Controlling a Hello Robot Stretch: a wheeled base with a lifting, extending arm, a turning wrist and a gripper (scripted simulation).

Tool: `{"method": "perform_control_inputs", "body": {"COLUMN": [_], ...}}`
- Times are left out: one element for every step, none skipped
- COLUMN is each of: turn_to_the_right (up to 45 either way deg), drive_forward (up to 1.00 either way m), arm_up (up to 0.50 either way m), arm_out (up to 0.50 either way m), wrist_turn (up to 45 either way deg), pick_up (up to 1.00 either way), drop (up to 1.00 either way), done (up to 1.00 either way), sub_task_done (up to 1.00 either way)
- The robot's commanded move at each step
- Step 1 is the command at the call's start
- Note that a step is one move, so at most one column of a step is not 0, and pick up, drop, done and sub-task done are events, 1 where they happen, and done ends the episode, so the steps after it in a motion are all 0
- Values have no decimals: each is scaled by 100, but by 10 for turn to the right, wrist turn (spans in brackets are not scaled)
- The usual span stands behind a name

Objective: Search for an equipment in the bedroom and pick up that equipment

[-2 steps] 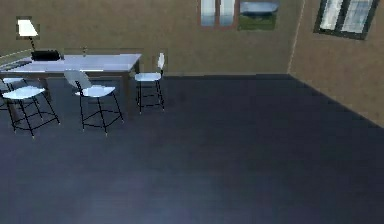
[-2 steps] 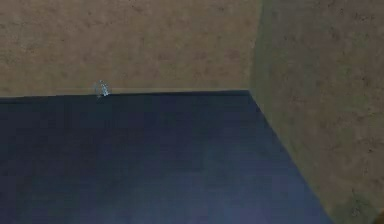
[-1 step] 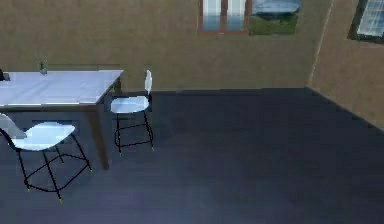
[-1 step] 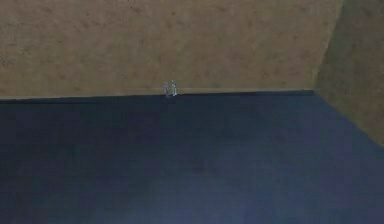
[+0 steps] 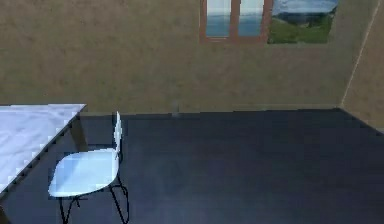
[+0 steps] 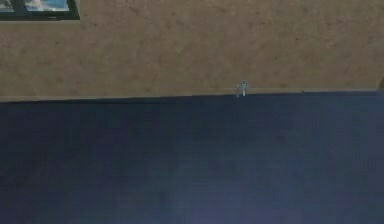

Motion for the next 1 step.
{"method": "perform_control_inputs", "body": {"turn_to_the_right": [0], "drive_forward": [80], "arm_up": [0], "arm_out": [0], "wrist_turn": [0], "pick_up": [0], "drop": [0], "done": [0], "sub_task_done": [0]}}
